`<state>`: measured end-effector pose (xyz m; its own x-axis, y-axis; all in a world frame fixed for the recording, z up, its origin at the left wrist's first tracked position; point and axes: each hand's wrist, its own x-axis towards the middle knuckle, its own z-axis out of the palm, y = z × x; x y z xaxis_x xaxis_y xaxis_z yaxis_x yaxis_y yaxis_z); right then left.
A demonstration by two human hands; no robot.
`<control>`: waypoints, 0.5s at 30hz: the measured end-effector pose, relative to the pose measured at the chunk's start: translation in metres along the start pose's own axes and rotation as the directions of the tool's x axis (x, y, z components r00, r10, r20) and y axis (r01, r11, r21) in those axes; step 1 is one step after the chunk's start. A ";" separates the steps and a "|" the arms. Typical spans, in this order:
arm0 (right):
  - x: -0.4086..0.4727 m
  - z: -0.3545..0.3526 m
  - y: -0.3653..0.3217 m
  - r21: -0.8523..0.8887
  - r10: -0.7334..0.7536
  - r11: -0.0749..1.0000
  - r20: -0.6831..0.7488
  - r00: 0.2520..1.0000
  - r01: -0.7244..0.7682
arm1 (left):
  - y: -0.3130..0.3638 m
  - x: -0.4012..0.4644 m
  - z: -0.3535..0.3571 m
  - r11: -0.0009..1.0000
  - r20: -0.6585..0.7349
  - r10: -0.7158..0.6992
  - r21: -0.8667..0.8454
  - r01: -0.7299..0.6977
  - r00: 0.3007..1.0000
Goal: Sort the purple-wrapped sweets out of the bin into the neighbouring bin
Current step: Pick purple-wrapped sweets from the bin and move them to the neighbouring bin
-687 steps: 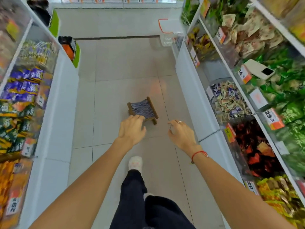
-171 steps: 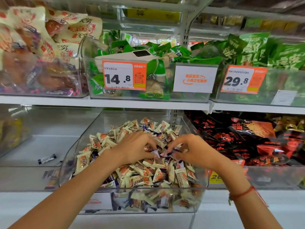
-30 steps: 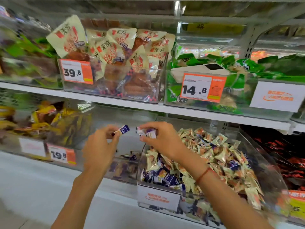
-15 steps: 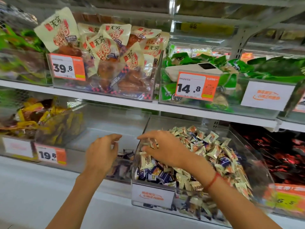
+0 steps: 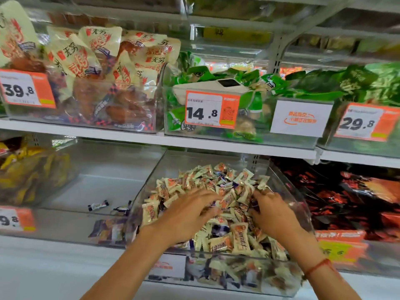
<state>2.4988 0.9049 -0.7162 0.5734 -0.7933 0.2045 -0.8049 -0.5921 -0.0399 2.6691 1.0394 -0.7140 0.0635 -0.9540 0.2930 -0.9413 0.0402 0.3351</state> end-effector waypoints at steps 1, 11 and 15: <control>0.000 -0.002 -0.002 -0.007 -0.007 1.000 -0.005 1.000 0.007 | -0.003 0.003 0.000 0.998 -0.022 -0.006 0.062 0.007 1.000; -0.003 -0.032 -0.003 0.334 -0.048 0.934 -0.234 0.971 0.126 | -0.017 0.010 -0.023 0.967 -0.102 0.003 0.255 0.024 0.995; 0.032 -0.020 -0.021 0.315 -0.148 0.919 -0.287 0.946 0.239 | -0.015 0.021 -0.021 0.981 0.035 0.059 0.184 -0.065 0.998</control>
<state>2.5308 0.8950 -0.6899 0.6179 -0.6226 0.4802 -0.5542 -0.7781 -0.2957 2.6920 1.0255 -0.6939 -0.0041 -0.9596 0.2812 -0.9883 0.0467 0.1452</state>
